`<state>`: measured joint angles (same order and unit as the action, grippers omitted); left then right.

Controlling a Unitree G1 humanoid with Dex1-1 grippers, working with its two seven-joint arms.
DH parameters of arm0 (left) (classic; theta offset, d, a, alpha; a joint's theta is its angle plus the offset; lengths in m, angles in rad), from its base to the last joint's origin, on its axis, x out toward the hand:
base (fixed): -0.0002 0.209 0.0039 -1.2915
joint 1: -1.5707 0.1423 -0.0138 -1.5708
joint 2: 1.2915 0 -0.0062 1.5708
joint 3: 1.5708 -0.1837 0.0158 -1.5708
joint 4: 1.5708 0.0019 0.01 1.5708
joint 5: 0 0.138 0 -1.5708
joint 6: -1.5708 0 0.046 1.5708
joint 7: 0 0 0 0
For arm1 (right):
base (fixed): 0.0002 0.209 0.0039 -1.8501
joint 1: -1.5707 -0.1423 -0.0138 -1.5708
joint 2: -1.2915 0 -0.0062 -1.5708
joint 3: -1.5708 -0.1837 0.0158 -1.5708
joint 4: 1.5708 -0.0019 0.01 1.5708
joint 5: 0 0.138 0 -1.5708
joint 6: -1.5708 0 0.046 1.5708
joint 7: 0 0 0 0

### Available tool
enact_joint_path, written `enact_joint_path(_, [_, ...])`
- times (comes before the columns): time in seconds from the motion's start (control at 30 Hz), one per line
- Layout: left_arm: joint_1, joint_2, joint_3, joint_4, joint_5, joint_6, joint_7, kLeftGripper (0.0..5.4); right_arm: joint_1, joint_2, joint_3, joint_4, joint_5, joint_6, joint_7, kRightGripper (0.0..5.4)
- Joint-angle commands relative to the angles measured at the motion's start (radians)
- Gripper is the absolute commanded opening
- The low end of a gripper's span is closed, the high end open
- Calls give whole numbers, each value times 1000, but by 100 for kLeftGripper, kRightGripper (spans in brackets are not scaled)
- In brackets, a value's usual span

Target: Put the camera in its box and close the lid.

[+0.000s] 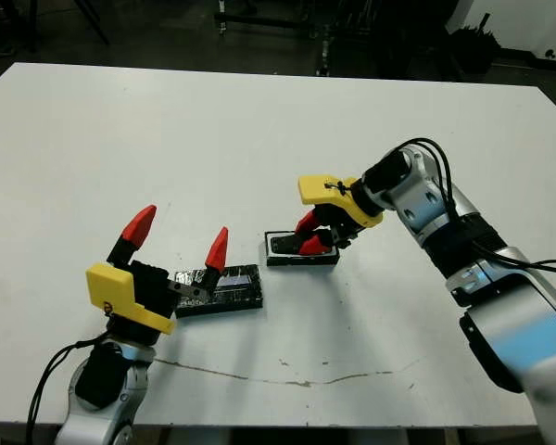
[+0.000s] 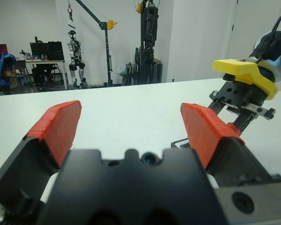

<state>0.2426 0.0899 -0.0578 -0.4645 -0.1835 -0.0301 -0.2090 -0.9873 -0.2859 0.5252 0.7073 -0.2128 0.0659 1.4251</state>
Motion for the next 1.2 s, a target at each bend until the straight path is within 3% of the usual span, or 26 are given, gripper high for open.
enact_joint_path(0.03, [7,6,1,10,4,7,-1,540,-3,-16,2,15,10,-61,44,271])
enact_joint_path(0.23, [3,8,6,9,-4,13,-4,540,-77,-86,-35,-32,11,0,82,349])
enact_joint_path(0.4, [-1,8,6,2,-2,33,3,540,-124,-141,-120,-53,78,20,124,420])
enact_joint_path(0.5, [-2,11,6,-9,5,48,8,540,-127,-178,-179,-95,127,-5,120,462])
enact_joint_path(0.63, [-12,15,10,9,3,27,-6,540,-136,-225,-271,-139,222,63,135,512])
enact_joint_path(0.7, [-15,18,10,8,9,29,-6,540,-137,-248,-307,-170,257,137,130,534])
enact_joint_path(0.8, [-17,22,9,3,16,35,-4,540,-99,-277,-366,-253,298,231,63,537])
enact_joint_path(0.9, [-20,22,10,7,10,32,-8,540,45,-262,-456,-441,302,290,-164,524])
enact_joint_path(1.07, [-21,24,14,15,2,25,-18,540,329,-159,-529,-714,304,294,-505,464])
enact_joint_path(1.2, [-18,23,14,13,11,22,-13,540,508,-76,-507,-808,292,226,-672,413])
